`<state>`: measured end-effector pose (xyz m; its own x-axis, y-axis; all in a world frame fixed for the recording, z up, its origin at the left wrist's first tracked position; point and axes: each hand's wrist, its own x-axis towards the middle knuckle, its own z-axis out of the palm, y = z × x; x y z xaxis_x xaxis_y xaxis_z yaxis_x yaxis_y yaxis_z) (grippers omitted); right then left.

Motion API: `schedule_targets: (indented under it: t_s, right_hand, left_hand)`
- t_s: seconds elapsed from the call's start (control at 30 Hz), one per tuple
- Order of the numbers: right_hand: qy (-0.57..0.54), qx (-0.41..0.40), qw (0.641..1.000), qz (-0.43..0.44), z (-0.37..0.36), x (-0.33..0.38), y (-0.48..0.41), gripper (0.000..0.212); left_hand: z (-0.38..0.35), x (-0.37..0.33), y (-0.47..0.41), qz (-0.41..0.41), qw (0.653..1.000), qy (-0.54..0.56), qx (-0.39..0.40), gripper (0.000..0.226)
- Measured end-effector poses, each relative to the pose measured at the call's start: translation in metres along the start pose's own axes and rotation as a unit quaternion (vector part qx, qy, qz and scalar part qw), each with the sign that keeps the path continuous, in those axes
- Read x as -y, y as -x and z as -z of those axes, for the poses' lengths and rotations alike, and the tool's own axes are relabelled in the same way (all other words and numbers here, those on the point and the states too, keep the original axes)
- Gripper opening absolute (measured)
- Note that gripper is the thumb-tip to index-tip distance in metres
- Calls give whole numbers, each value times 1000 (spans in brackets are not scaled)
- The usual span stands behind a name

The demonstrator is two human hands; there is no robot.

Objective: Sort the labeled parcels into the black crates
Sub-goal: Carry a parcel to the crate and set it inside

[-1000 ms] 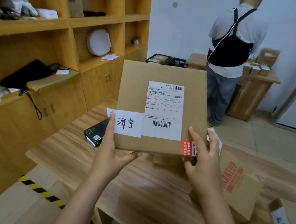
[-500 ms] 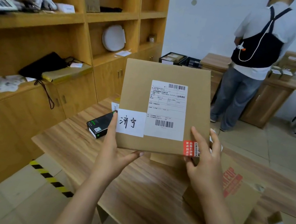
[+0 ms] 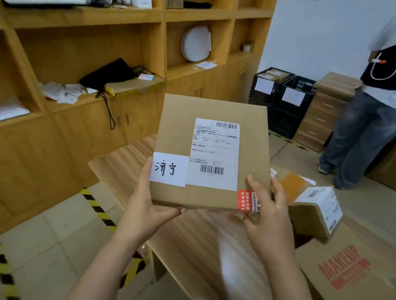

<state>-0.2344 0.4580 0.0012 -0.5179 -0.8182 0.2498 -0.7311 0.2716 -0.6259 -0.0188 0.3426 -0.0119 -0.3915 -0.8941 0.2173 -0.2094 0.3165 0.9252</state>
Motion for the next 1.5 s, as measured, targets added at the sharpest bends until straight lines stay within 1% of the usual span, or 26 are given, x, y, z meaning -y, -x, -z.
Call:
schedule_targets:
  t_s: [0.1, 0.23, 0.33, 0.4, 0.5, 0.6, 0.67, 0.77, 0.87, 1.0, 1.23, 1.33, 1.5]
  right_hand:
    - [13, 63, 998, 26, -30, 31, -7, 79]
    - [42, 113, 987, 108, -78, 90, -6, 82]
    - [-10, 180, 973, 146, -115, 147, 10, 83]
    - [-20, 196, 961, 192, -143, 188, 27, 86]
    - [-33, 241, 937, 251, -186, 251, 58, 89]
    - [-38, 271, 913, 302, -229, 315, 98, 92]
    - [-65, 300, 893, 329, -255, 358, 128, 89]
    - [-86, 329, 863, 373, -290, 419, 171, 86]
    - [-95, 345, 837, 414, -319, 470, 212, 85]
    - [-90, 387, 797, 455, -357, 523, 253, 86]
    - [-90, 432, 738, 510, -425, 594, 288, 89]
    - [-111, 456, 713, 520, -464, 629, 289, 86]
    - [-119, 481, 674, 548, -538, 709, 274, 82]
  left_hand:
    - [43, 14, 15, 40, 998, -20, -36, 121]
    - [110, 26, 52, 80, 989, -52, -115, 122]
    - [168, 37, 90, 107, 973, -85, -186, 127]
    - [209, 44, 119, 130, 957, -107, -234, 131]
    - [274, 53, 169, 158, 929, -141, -304, 134]
    - [339, 60, 223, 172, 903, -188, -346, 126]
    - [380, 63, 260, 183, 881, -216, -380, 121]
    - [434, 69, 311, 203, 852, -231, -424, 117]
    - [477, 74, 357, 219, 828, -225, -464, 117]
    - [513, 81, 404, 248, 787, -228, -517, 117]
    - [565, 107, 439, 285, 734, -227, -574, 118]
    - [597, 126, 435, 294, 713, -221, -597, 118]
    - [664, 165, 409, 296, 678, -202, -643, 120]
